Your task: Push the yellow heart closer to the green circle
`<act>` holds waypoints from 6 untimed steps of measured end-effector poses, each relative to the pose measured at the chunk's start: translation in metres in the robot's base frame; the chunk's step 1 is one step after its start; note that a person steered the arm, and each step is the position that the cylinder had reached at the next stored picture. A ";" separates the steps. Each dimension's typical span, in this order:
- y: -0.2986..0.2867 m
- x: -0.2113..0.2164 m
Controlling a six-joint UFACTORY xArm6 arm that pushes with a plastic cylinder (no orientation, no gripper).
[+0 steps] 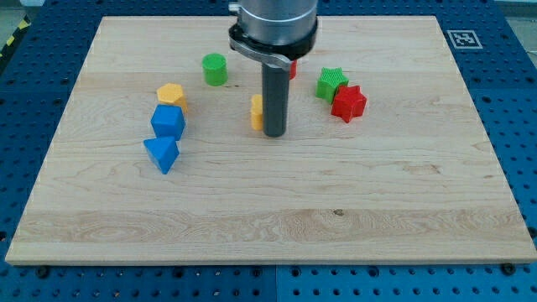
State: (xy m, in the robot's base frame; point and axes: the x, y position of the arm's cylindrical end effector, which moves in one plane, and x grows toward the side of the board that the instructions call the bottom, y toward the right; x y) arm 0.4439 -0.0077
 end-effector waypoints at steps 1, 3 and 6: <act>-0.022 -0.019; -0.014 -0.019; -0.007 -0.043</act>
State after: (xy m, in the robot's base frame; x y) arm 0.4011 -0.0148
